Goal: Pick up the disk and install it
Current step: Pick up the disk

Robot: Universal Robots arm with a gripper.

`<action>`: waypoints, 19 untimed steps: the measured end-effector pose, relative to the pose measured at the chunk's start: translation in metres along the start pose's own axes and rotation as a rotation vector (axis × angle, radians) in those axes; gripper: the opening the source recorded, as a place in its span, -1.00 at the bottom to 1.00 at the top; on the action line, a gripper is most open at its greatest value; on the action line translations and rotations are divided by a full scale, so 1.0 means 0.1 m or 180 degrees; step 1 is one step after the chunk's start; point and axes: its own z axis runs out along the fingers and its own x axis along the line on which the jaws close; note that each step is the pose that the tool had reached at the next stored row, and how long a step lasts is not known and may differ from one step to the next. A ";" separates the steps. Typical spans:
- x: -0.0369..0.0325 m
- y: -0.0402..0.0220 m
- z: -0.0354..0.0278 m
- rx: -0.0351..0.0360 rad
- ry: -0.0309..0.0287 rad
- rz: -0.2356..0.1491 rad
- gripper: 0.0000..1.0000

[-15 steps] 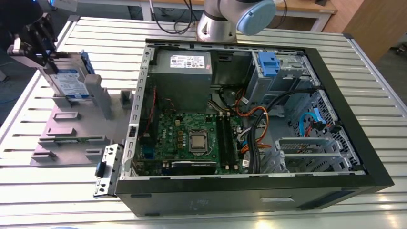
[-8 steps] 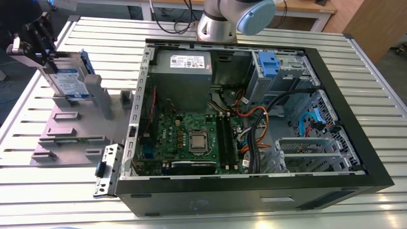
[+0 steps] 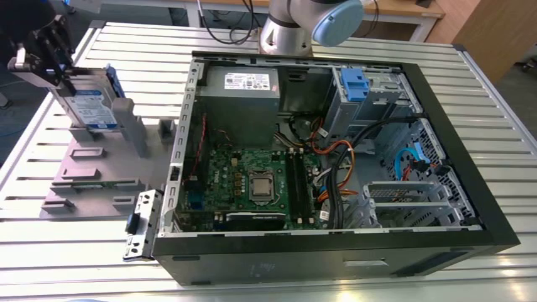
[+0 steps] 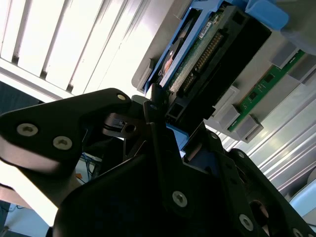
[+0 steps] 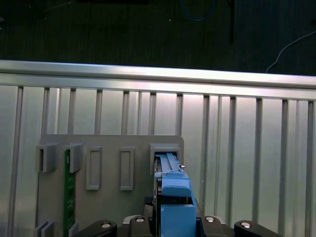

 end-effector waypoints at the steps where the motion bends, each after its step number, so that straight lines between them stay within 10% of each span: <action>1: 0.000 0.000 -0.002 0.0000 0.0000 0.0000 -0.27; 19: -0.001 0.001 -0.047 0.0000 0.0000 0.0000 -0.27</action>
